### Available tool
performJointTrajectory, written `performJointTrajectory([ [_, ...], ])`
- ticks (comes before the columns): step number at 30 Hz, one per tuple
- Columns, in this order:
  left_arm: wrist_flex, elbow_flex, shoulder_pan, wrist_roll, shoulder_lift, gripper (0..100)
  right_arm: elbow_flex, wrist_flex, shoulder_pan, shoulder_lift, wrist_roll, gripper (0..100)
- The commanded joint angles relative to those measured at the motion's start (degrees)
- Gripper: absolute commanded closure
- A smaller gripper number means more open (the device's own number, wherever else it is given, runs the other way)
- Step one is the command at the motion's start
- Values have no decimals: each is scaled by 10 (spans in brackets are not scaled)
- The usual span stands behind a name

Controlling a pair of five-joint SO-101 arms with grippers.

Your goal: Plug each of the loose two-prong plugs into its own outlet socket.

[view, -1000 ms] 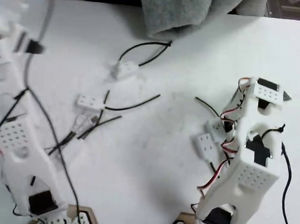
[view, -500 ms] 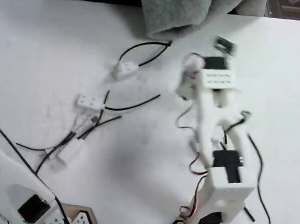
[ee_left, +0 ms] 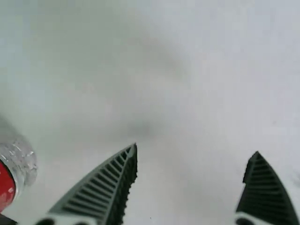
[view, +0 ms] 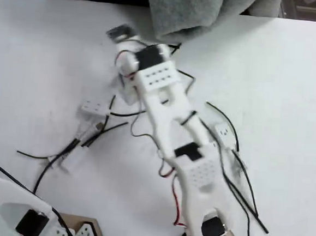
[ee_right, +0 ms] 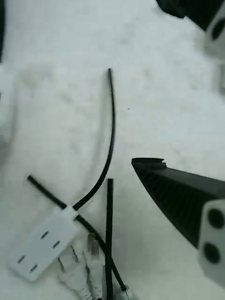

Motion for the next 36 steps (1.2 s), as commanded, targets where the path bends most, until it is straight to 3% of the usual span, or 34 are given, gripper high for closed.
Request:
performJointTrajectory([
  [1, -1, 20, -11, 4, -37, 646, -124, 7, -44, 61, 69, 551],
  [12, -4, 74, -15, 4, -37, 646, -145, -11, -168, 93, 281, 552],
  [25, -105, 175, -19, 4, -37, 646, -150, -122, -162, 208, 287, 555],
  [32, -114, 185, -19, 5, -37, 646, -150, -152, -129, 247, 317, 729],
  [36, -114, 185, -18, 5, -36, 646, -150, -144, -109, 281, 359, 752],
])
